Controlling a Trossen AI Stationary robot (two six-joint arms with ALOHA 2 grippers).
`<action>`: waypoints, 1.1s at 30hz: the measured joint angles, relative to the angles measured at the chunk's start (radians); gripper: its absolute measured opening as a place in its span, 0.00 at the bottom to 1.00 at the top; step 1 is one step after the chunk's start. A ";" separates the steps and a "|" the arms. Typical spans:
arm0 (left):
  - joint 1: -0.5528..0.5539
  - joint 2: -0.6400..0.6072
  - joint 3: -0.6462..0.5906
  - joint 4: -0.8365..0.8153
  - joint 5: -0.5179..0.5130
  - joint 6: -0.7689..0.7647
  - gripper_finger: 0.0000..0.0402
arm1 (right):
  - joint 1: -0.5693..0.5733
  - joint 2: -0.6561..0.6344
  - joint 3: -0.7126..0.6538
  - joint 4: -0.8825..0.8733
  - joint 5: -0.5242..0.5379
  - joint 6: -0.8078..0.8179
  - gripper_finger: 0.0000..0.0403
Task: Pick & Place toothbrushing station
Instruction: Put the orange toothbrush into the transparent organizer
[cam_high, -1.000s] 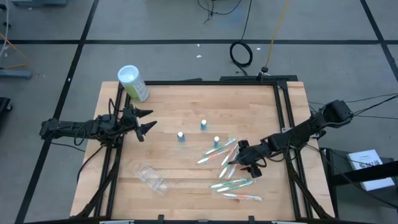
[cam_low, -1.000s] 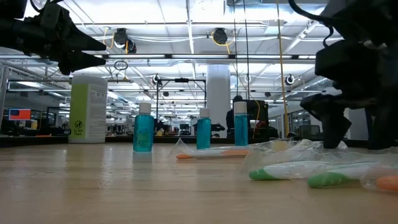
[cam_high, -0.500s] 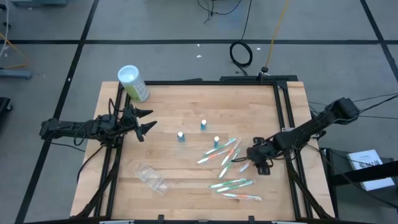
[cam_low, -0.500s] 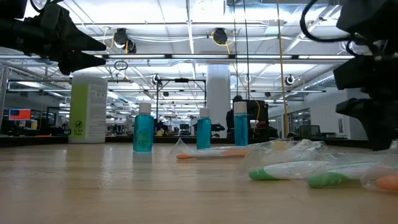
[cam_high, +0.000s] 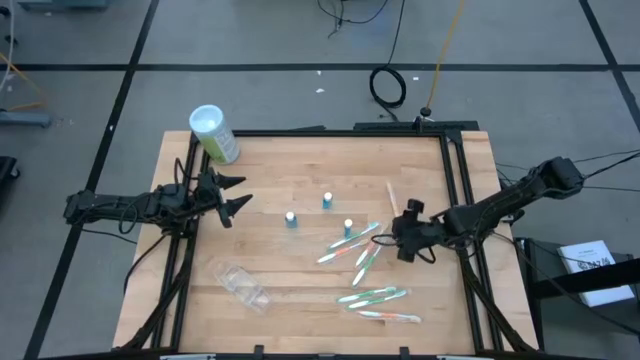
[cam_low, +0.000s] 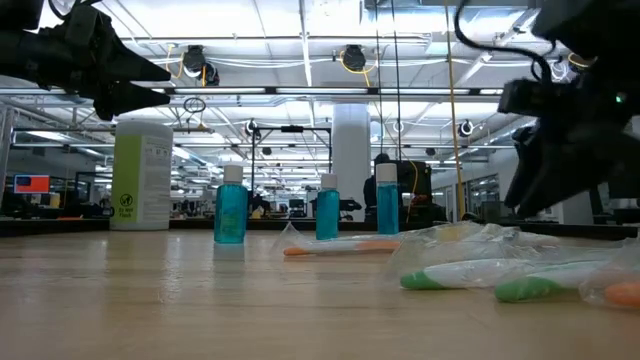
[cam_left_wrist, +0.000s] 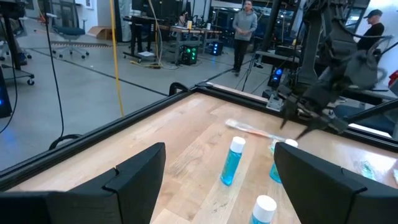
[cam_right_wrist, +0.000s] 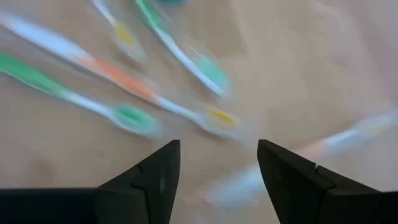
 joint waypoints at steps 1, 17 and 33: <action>0.000 0.000 0.000 -0.001 0.000 0.000 0.77 | -0.010 -0.003 0.000 0.047 -0.038 -0.002 0.51; 0.000 0.000 0.000 0.000 0.000 0.000 0.77 | -0.175 -0.008 -0.006 -0.136 -0.012 0.308 0.51; 0.001 0.000 0.000 0.005 0.000 0.000 0.77 | -0.207 0.159 -0.091 -0.005 -0.061 0.391 0.40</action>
